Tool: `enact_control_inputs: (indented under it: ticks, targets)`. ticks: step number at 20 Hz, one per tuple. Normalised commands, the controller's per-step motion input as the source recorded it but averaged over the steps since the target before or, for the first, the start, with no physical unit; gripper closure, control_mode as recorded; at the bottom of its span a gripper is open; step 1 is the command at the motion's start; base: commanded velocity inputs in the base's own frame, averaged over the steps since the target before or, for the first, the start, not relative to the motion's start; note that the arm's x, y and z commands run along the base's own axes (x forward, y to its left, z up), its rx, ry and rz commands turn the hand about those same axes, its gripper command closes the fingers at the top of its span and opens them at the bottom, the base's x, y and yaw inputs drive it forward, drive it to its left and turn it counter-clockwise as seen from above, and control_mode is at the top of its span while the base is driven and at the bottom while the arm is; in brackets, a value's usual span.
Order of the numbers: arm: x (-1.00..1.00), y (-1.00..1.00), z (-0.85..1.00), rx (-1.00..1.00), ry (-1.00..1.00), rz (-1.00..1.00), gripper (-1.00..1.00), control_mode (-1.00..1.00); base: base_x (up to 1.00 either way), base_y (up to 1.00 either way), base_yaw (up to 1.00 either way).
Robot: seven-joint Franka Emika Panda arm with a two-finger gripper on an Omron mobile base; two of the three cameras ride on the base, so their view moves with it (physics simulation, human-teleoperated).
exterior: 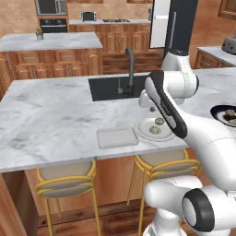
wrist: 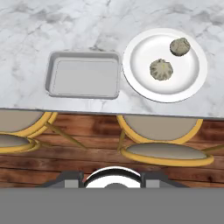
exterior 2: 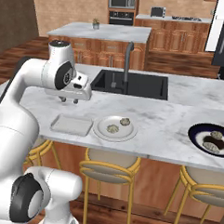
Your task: Place two dumplings into each of the tupperware containers and then place the containers in the fridge.
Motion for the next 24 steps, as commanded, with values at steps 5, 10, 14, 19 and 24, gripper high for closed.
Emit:
enact_control_inputs:
  ticks: [5,10,14,19,24]
  targets:
    - [0.0,-0.19,-0.34,0.0,0.0,0.0,-1.0,-1.0,0.0,0.0,0.0]
    - [0.12,-0.54,-0.87,0.0,0.06,-0.03,-1.0,-1.0,0.0,0.0,0.0]
    - [0.41,-0.38,-0.63,0.0,0.12,-0.02,-1.0,-1.0,0.0,0.0,0.0]
    - [0.46,-0.17,-0.48,0.0,0.03,0.0,-1.0,-1.0,0.0,0.0,0.0]
    - [0.24,-0.1,-0.39,0.0,0.03,0.0,-1.0,-1.0,0.0,0.0,0.0]
